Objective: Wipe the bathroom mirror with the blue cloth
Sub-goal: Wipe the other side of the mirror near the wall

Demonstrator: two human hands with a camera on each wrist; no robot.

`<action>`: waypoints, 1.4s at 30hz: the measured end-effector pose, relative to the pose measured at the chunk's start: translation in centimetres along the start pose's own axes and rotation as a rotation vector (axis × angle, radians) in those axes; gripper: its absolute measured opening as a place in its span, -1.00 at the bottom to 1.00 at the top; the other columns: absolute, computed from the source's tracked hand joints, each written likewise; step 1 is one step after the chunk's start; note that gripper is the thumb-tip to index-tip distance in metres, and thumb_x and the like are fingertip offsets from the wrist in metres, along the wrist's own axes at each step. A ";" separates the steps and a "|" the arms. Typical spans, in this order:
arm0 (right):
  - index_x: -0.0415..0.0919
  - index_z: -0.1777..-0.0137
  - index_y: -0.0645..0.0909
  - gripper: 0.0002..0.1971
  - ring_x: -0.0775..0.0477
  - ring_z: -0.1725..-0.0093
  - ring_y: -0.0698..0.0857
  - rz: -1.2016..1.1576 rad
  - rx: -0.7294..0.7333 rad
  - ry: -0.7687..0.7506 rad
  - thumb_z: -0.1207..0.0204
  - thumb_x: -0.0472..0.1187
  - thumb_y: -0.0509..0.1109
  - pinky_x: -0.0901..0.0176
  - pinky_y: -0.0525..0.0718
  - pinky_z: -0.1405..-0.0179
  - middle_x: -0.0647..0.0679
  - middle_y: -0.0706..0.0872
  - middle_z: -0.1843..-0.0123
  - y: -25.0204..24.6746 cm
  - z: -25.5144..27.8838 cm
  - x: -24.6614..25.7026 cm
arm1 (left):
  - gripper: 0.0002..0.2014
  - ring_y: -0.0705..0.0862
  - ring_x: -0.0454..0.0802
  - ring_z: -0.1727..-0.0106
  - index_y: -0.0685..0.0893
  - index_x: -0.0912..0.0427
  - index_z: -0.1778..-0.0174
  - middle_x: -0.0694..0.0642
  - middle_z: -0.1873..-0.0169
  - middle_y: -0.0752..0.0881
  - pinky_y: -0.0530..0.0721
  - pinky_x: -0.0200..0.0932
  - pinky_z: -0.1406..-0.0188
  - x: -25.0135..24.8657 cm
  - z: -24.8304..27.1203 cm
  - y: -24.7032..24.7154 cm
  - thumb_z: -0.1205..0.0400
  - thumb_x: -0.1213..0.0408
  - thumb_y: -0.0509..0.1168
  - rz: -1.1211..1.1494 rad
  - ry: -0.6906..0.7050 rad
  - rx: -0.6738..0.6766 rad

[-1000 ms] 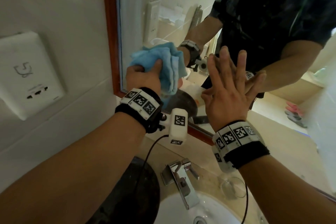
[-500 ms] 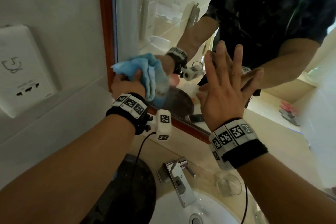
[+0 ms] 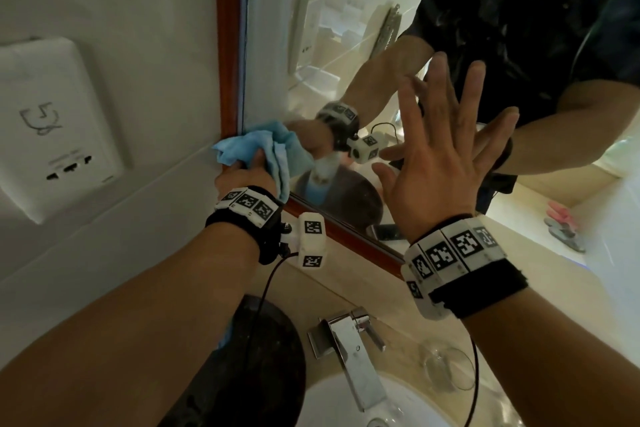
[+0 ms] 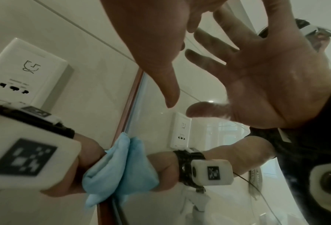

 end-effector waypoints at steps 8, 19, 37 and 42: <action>0.04 -0.70 0.01 -0.06 -0.29 -0.70 -0.18 -0.021 0.003 -0.008 -0.44 0.10 0.49 -0.59 -0.21 -0.52 -0.04 -0.13 -0.75 0.0 0.1 -0.1 | -0.58 0.54 0.19 -0.43 0.56 0.12 -0.40 0.21 -0.31 0.62 0.49 0.04 -0.44 -3.8 1.3 -2.6 -0.70 -0.02 0.23 0.248 0.061 -0.024; 0.01 -0.67 0.16 -0.20 -0.23 -0.70 -0.17 -0.085 -0.033 0.026 -0.48 0.20 0.36 -0.58 -0.12 -0.51 -0.01 -0.09 -0.75 -2.2 -0.6 -0.1 | -0.57 0.73 -0.08 -0.09 0.71 -0.12 -0.28 -0.09 -0.10 0.78 0.63 -0.30 -0.15 -12.5 7.2 -7.8 -0.49 -0.09 0.44 0.366 0.624 -0.226; 0.04 -0.71 -0.06 0.02 -0.21 -0.71 -0.19 0.012 -0.029 -0.030 -0.39 -0.21 0.53 -0.49 -0.20 -0.56 -0.05 -0.13 -0.75 -1.5 -1.2 -1.3 | -0.40 0.55 -0.20 -0.33 0.55 0.02 -0.51 0.05 -0.46 0.59 0.39 -0.59 -0.33 -12.3 5.9 -7.7 -0.53 0.29 0.51 0.214 1.049 -0.279; 0.00 -0.71 0.01 -0.09 -0.24 -0.70 -0.18 -0.066 -0.031 -0.022 -0.42 -0.14 0.43 -0.53 -0.23 -0.52 -0.07 -0.06 -0.74 -1.4 -1.3 -1.1 | -0.41 0.62 -0.13 -0.25 0.57 0.01 -0.50 0.06 -0.37 0.67 0.45 -0.48 -0.31 -12.3 5.7 -7.4 -0.52 0.27 0.52 0.225 1.012 -0.259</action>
Point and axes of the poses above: each hand's wrist, its own z-axis away from the middle knuckle, its own y-axis out of the palm, x = y × z, the point moved 10 cm from there along -z, towards the middle knuckle
